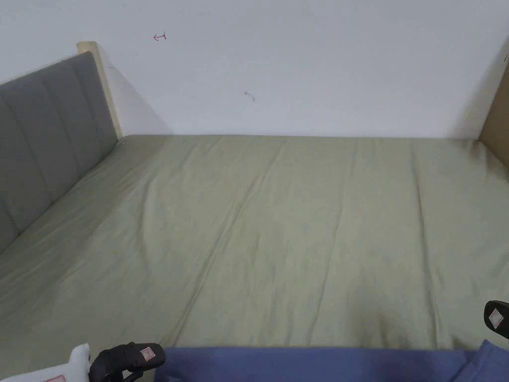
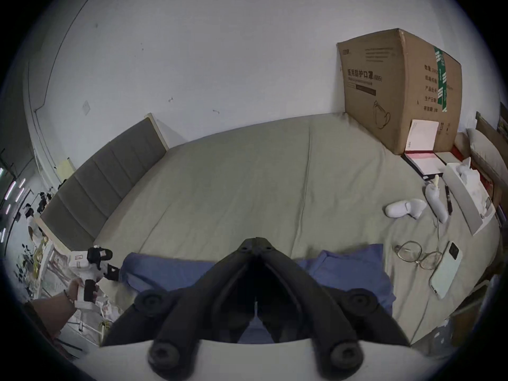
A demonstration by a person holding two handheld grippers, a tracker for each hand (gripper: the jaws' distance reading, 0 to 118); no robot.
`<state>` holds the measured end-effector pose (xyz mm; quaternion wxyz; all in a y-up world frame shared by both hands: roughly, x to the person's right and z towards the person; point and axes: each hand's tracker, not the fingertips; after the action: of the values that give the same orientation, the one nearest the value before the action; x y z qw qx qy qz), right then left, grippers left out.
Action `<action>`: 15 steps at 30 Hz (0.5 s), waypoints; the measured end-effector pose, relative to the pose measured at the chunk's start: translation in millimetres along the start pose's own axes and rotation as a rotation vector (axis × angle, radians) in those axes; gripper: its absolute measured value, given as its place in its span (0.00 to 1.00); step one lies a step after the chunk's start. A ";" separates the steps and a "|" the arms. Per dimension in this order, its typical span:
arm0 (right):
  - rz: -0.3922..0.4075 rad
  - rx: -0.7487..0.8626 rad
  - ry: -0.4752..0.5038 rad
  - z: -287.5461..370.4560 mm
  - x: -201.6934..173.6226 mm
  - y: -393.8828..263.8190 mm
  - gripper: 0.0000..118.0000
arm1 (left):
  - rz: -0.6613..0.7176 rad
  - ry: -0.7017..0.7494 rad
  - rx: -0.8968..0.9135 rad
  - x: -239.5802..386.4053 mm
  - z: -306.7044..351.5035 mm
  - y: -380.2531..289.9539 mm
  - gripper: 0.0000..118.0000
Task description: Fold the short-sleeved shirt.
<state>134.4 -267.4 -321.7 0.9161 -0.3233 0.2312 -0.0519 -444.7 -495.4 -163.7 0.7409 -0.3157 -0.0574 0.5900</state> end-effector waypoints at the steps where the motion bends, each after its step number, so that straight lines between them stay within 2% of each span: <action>1: 0.070 0.031 -0.017 -7.4 3.4 0.5 0.00 | -0.021 -0.078 -0.015 -3.6 -8.7 -0.4 1.00; 4: 0.147 0.031 -0.070 -11.8 -7.5 0.5 0.00 | 0.027 -0.227 -0.113 -21.7 -31.6 18.2 1.00; 6: 0.154 0.020 -0.074 -16.1 -22.1 -2.2 0.00 | 0.060 -0.287 -0.175 -25.3 -50.4 18.9 1.00; 8: 0.147 0.011 -0.074 -11.8 -34.8 -7.8 0.00 | 0.026 -0.272 -0.198 -24.0 -55.5 25.8 0.91; 9: 0.096 -0.024 -0.022 -20.1 -17.3 -2.0 0.00 | -0.003 -0.243 -0.193 -25.8 -56.2 26.5 0.87; 10: 0.087 -0.026 -0.019 -18.8 -19.4 -3.6 0.00 | -0.034 -0.183 -0.170 -30.6 -56.5 28.1 0.81; 11: 0.081 -0.026 -0.019 -17.0 -22.5 -6.1 0.00 | -0.049 -0.092 -0.156 -34.1 -55.9 28.3 0.52; 12: 0.100 -0.025 -0.047 -16.5 -24.5 -1.1 0.00 | -0.070 0.071 -0.152 -44.8 -58.2 25.7 0.07; 13: 0.098 -0.028 -0.047 -17.1 -28.6 1.8 0.00 | -0.069 0.038 -0.159 -58.1 -54.6 23.2 0.07; 14: 0.100 -0.031 -0.050 -16.4 -33.1 -0.1 0.00 | -0.037 -0.131 -0.110 -45.6 -51.4 22.3 0.07; 15: 0.103 -0.034 -0.053 -15.0 -38.6 -3.0 0.00 | -0.056 -0.075 -0.129 -43.6 -53.0 21.8 0.07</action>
<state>93.4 -268.8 -315.1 0.9177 -0.3279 0.2242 0.0078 -451.7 -554.1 -205.0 0.7327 -0.3388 -0.1317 0.5753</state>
